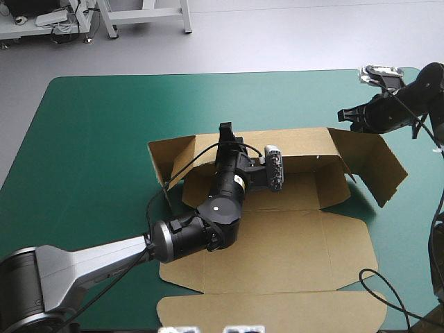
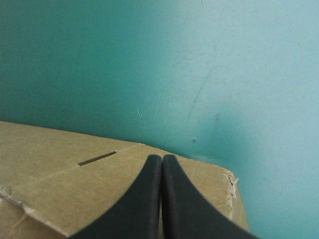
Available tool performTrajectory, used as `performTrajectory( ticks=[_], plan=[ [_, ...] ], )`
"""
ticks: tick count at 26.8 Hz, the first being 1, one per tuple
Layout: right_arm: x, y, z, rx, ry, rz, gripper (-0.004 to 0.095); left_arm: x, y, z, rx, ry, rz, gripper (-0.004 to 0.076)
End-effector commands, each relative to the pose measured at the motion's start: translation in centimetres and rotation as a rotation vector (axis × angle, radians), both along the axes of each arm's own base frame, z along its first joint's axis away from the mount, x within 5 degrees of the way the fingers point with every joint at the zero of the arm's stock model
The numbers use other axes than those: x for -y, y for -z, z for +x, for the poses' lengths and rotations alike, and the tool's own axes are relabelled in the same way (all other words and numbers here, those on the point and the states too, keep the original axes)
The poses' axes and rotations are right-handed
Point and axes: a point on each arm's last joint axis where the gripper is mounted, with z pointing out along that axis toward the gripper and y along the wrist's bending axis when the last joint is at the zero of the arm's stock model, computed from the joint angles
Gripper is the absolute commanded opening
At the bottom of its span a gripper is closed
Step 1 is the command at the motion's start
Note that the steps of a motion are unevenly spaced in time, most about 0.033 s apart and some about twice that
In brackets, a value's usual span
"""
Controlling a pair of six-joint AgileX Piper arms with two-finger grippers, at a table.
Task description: Fold the box
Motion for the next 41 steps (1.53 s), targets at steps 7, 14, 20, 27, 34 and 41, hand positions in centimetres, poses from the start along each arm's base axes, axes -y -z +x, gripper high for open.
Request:
performTrajectory(
  ticks=[7,14,20,27,34,41],
  plan=[
    [2.1,0.3,-3.4,-0.016,0.014,0.009,-0.0018,-0.7,-2.8,-0.4,0.069,-0.015,-0.085,-0.0009],
    [2.8,2.8,-3.8,-0.004,-0.051,0.157,-0.0018,-0.7,-2.8,-0.4,0.061,-0.018,-0.097,-0.0009],
    [2.0,4.2,-3.5,0.069,-0.087,0.250,-0.0018,-0.7,-2.7,-0.4,0.057,-0.011,-0.099,-0.0009],
    [1.3,5.0,-4.0,0.085,-0.154,0.304,-0.0018,-0.7,-2.4,-0.5,0.019,-0.009,-0.080,-0.0009],
    [0.8,5.2,-5.7,0.146,-0.194,0.318,-0.0018,-0.1,-1.1,-0.3,0.009,0.017,0.032,-0.0009],
    [0.5,5.7,-7.4,0.219,-0.194,0.282,-0.0018,0.6,0.3,0.1,-0.006,0.022,0.073,-0.0009]
  ],
)
